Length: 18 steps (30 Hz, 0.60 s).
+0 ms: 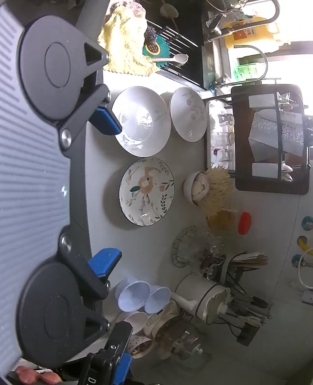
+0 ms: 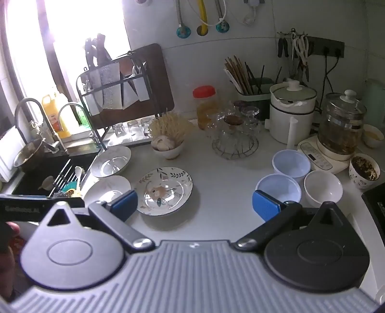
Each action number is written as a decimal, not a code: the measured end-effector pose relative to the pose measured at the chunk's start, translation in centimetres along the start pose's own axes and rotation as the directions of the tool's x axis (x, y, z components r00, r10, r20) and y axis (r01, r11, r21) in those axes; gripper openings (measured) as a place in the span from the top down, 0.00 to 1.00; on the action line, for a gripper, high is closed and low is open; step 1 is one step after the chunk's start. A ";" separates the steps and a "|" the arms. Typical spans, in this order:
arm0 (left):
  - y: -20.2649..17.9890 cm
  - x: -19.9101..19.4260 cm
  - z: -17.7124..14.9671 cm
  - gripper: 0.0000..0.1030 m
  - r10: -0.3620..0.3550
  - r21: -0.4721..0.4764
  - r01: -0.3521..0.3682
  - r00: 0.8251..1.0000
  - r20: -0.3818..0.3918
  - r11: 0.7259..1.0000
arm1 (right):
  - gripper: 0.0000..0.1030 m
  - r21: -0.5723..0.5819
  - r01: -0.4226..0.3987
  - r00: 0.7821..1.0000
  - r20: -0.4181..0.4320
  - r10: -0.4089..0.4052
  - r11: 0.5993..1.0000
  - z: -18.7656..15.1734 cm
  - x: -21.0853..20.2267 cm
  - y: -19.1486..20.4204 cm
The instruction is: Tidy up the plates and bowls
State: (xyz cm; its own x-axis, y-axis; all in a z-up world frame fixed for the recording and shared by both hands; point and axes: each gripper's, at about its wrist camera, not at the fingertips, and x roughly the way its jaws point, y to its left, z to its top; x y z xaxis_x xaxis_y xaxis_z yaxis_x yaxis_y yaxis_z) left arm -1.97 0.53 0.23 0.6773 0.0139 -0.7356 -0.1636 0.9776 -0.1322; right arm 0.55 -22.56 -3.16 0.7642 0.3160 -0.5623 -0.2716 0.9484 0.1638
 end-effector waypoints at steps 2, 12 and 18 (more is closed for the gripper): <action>0.2 -0.1 -0.1 0.01 -0.003 -0.006 0.003 1.000 0.000 1.000 | 0.00 0.000 -0.004 1.000 0.002 0.004 1.000 0.0 0.0 -0.2; 0.2 -0.1 0.0 0.01 -0.004 -0.014 0.004 1.000 -0.002 1.000 | 0.00 -0.015 -0.002 1.000 0.007 0.002 1.000 0.2 0.0 0.2; 0.2 -0.1 0.1 0.01 0.007 -0.003 -0.007 1.000 -0.003 1.000 | 0.00 -0.007 0.003 1.000 0.003 -0.003 1.000 -0.2 0.0 0.0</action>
State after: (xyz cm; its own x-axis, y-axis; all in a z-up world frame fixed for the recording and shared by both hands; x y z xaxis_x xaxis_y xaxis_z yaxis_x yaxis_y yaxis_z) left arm -2.00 0.76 0.38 0.6742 0.0204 -0.7383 -0.1703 0.9770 -0.1286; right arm 0.46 -22.52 -3.29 0.7665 0.3135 -0.5605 -0.2734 0.9490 0.1570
